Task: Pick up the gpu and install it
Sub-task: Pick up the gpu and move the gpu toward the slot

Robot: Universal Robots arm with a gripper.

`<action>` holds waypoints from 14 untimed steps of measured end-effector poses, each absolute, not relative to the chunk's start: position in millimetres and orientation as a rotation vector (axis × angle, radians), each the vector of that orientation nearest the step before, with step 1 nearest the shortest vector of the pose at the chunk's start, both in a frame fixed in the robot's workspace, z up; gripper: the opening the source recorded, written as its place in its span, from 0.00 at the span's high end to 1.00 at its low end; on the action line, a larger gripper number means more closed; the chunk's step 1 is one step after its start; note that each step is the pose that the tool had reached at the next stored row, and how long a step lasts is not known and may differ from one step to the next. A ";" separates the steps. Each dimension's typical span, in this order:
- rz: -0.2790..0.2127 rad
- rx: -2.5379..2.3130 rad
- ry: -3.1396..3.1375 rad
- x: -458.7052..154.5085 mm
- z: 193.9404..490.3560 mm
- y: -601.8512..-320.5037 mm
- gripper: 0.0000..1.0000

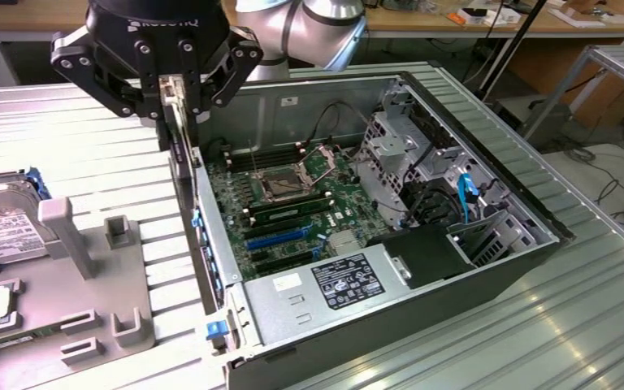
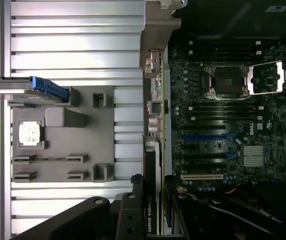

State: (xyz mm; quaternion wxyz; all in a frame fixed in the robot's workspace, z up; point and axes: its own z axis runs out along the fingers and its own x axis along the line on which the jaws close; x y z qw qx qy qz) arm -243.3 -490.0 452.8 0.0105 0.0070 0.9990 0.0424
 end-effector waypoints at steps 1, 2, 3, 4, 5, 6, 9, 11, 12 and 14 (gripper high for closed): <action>0.132 0.022 3.118 -241.8 452.7 -490.0 0.73; 0.132 0.022 3.118 -240.5 452.8 -490.0 0.73; 0.132 0.022 3.118 -238.7 452.7 -490.0 0.73; 0.132 0.022 3.118 -237.3 452.8 -490.0 0.73; 0.132 0.022 3.118 -235.6 452.8 -490.0 0.73; 0.132 0.022 3.118 -234.2 452.7 -490.0 0.73; 0.132 0.022 3.118 -229.4 452.7 -490.0 0.73; 0.132 0.022 3.118 -225.7 452.7 -490.0 0.73; 0.132 0.022 3.118 -224.2 452.7 -490.0 0.73; 0.132 0.022 3.118 -216.8 452.7 -490.0 0.73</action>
